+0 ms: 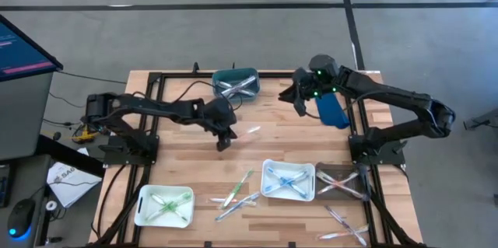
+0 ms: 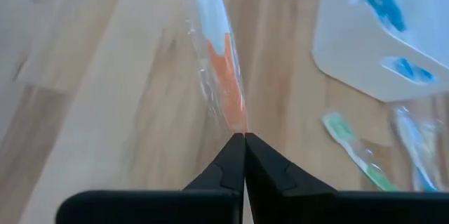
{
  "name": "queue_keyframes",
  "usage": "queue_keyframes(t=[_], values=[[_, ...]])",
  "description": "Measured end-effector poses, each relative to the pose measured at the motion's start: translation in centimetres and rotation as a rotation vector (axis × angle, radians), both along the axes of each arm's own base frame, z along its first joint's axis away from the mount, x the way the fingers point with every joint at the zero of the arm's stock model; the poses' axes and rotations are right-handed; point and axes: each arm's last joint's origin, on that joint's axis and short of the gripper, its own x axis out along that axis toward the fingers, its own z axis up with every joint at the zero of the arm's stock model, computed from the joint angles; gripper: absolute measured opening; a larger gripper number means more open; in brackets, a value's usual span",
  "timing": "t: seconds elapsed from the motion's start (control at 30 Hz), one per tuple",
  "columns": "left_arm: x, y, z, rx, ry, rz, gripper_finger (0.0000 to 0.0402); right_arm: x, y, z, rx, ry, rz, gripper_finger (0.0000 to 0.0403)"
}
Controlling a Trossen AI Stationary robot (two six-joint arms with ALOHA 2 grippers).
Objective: Pick & Place Toothbrushes
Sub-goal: Put the orange toothbrush into the black bin
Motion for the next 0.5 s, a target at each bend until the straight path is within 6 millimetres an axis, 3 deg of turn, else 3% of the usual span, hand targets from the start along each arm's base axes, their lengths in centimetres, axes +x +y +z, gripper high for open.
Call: queue_keyframes(t=[0.3,0.5], values=[[-0.7,-0.5,0.3,-0.012,0.008,-0.174,0.0000,1.5,3.9,-0.1,-0.040,0.012,0.156,0.0096],[-0.6,-0.5,0.5,0.007,-0.006,-0.208,0.0001,4.1,6.5,-2.5,-0.024,0.092,0.248,0.0161]])
